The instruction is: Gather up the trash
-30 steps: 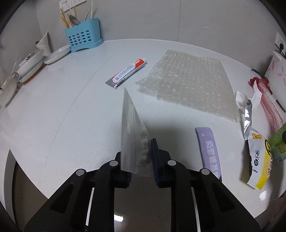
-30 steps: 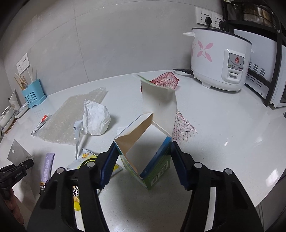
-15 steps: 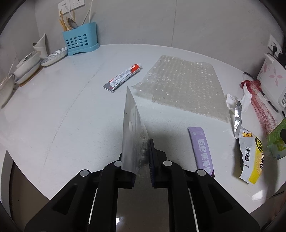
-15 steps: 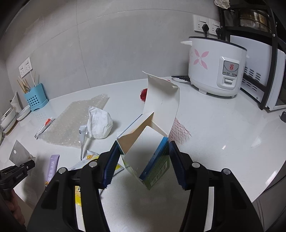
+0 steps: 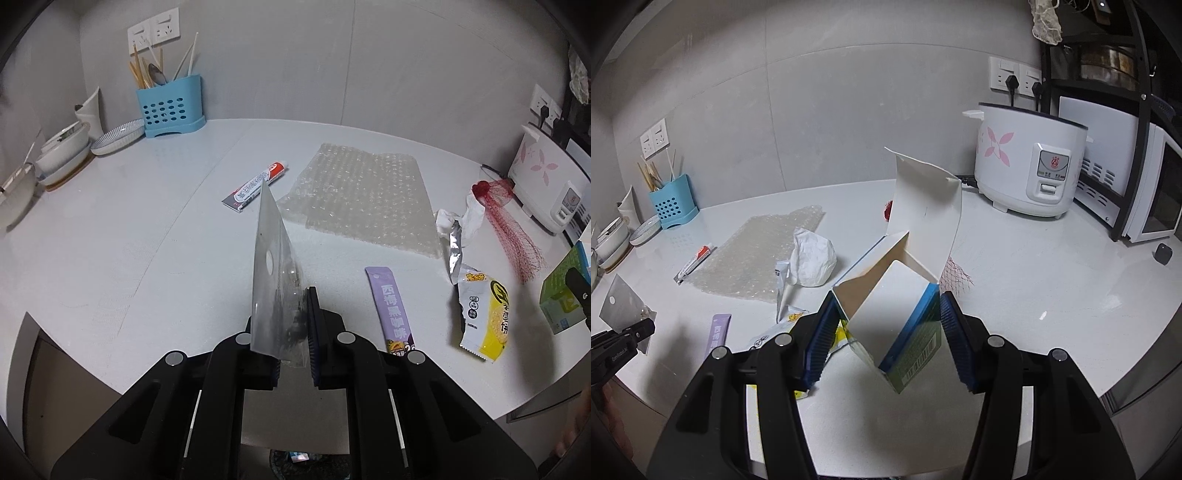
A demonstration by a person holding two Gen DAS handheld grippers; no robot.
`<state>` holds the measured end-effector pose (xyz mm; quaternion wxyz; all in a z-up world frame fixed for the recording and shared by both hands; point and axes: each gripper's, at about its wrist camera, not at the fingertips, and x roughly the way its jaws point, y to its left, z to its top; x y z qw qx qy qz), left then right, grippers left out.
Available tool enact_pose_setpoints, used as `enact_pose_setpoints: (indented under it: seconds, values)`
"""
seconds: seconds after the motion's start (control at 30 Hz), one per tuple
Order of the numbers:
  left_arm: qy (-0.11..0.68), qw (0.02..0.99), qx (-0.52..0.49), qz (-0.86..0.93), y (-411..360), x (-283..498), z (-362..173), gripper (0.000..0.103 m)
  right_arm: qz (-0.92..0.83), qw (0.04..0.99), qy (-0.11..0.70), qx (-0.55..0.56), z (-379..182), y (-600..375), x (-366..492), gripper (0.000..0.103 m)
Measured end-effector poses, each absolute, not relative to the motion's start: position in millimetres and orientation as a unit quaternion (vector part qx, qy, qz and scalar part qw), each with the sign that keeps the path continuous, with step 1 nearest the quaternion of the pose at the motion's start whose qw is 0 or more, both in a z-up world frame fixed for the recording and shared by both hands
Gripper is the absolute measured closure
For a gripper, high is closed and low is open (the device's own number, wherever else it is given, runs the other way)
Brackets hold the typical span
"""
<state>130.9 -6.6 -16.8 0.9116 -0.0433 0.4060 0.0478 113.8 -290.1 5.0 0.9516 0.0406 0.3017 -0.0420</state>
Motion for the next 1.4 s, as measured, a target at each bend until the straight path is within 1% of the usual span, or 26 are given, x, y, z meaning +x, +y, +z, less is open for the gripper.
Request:
enact_pose_setpoints:
  seconds: [0.23, 0.43, 0.8, 1.1, 1.4]
  values:
    - [0.385, 0.921, -0.047, 0.042, -6.2, 105.8, 4.5, 0.092, -0.037, 0.958, 0.284, 0.037, 25.8, -281.5, 84.3, 0.050]
    - [0.357, 0.933, -0.047, 0.025, -9.8, 68.5, 17.5, 0.092, -0.030, 0.964, 0.262, 0.022, 37.6, -267.7, 47.7, 0.050]
    - [0.304, 0.951, -0.056, -0.013, -11.2, -19.8, 22.5, 0.092, 0.009, 0.974, 0.226, 0.002, 37.3, -231.6, -36.5, 0.050]
    - [0.286, 0.956, -0.059, -0.033, -12.6, -87.4, 2.8, 0.092, 0.039, 0.976, 0.215, 0.002, 19.5, -209.1, -96.1, 0.050]
    - [0.289, 0.955, -0.054, -0.048, -19.7, -119.2, -40.3, 0.092, 0.061, 0.970, 0.235, 0.006, -29.7, -201.4, -119.1, 0.050]
